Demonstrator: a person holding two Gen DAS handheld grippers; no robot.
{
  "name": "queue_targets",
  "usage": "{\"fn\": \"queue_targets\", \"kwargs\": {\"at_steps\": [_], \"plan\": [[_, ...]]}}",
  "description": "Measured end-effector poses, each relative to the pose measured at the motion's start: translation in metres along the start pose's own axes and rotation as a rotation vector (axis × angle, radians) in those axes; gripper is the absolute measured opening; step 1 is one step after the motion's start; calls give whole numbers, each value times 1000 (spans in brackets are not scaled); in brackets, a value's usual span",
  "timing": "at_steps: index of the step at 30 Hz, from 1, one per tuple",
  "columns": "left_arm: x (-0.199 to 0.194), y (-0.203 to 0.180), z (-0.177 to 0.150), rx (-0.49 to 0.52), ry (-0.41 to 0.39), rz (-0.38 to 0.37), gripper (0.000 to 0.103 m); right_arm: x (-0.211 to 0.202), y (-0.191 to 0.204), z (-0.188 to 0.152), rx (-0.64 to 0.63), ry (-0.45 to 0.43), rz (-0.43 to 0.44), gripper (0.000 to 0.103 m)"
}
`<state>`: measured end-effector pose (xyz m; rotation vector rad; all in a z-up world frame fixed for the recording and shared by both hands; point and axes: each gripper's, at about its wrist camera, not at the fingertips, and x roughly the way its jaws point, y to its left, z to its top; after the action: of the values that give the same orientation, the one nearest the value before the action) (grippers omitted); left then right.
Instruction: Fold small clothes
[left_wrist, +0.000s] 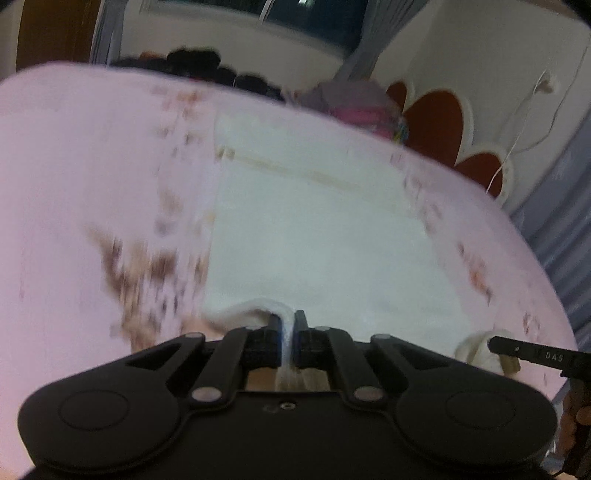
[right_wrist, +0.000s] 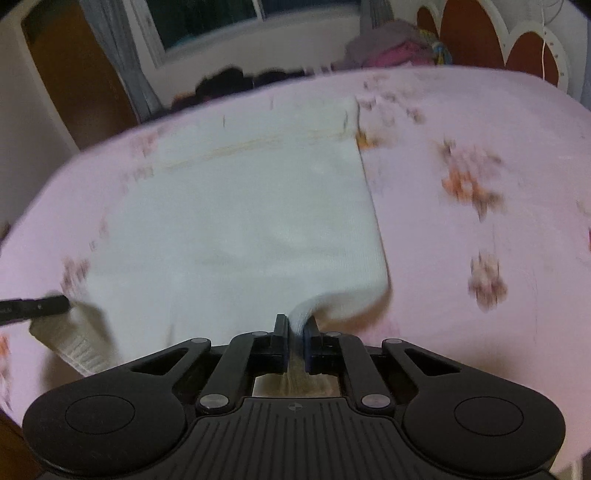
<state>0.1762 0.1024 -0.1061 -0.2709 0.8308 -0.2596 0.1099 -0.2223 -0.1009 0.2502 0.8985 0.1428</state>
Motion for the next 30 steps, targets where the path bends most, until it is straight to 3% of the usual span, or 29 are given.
{"fn": "queue_targets", "kwargs": {"at_steps": [8,22,30], "plan": [[16,-10,70,-1,-116,-4,5,10,-9,69,36,-89,50,7],[75,-5,141,-47,-154,9,4,65,-23,158,35,-142,72,7],[115,5,175,-97,-157,32,4,110,-36,203,110,-151,97,7]]}}
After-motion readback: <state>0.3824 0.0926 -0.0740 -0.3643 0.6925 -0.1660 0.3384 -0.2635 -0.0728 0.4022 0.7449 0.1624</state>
